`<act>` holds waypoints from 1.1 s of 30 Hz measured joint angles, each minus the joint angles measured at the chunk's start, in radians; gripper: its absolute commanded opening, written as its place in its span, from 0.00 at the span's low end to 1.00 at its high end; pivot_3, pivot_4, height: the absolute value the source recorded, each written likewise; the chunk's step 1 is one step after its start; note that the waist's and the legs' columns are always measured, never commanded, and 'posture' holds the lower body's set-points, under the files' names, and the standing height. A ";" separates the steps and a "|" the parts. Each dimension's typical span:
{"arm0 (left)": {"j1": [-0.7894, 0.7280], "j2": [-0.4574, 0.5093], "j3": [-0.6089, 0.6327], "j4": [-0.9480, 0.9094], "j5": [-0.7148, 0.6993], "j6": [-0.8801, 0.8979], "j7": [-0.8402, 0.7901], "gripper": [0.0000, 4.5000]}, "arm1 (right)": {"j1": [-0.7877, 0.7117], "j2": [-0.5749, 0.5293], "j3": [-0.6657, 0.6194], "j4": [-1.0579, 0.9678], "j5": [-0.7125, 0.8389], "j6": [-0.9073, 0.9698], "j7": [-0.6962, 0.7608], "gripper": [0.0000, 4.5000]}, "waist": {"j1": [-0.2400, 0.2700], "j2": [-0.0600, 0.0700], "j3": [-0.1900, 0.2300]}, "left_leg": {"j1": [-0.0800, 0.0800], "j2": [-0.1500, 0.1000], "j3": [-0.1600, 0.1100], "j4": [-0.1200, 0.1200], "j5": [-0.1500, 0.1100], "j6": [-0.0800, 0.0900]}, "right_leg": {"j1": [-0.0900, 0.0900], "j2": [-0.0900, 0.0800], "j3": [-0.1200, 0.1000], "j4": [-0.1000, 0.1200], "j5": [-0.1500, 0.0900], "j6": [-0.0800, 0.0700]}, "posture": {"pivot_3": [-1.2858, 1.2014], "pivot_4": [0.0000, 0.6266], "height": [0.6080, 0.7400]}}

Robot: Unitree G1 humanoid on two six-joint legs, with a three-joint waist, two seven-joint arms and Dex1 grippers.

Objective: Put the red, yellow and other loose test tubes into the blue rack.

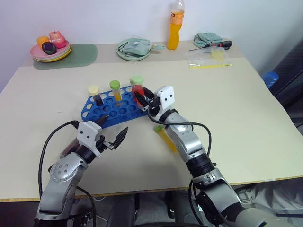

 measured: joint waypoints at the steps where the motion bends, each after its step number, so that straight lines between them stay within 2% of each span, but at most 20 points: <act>1: -0.004 0.000 0.000 -0.007 0.000 0.010 0.006 1.00 | -0.001 0.005 -0.001 0.010 -0.005 -0.007 0.001 0.17 | -0.001 0.000 0.000 | 0.000 0.000 0.000 0.000 0.000 0.000 | 0.000 0.000 0.000 0.000 0.000 0.000 | 0.52 0.24 1.00; 16: -0.050 0.000 -0.002 -0.066 -0.020 0.110 0.033 1.00 | -0.052 0.037 -0.042 0.141 -0.043 -0.105 -0.011 0.17 | -0.002 0.000 0.000 | 0.000 0.000 0.000 0.000 0.000 0.000 | 0.000 0.000 0.000 0.000 0.000 0.000 | 0.52 0.24 1.00; 33: -0.027 -0.012 -0.002 -0.034 -0.017 0.056 0.000 1.00 | -0.006 0.037 -0.049 0.108 -0.041 -0.085 0.035 0.17 | -0.002 0.001 0.000 | 0.001 0.000 0.000 0.000 0.000 0.000 | 0.000 0.000 0.000 0.000 0.000 0.000 | 0.52 0.24 1.00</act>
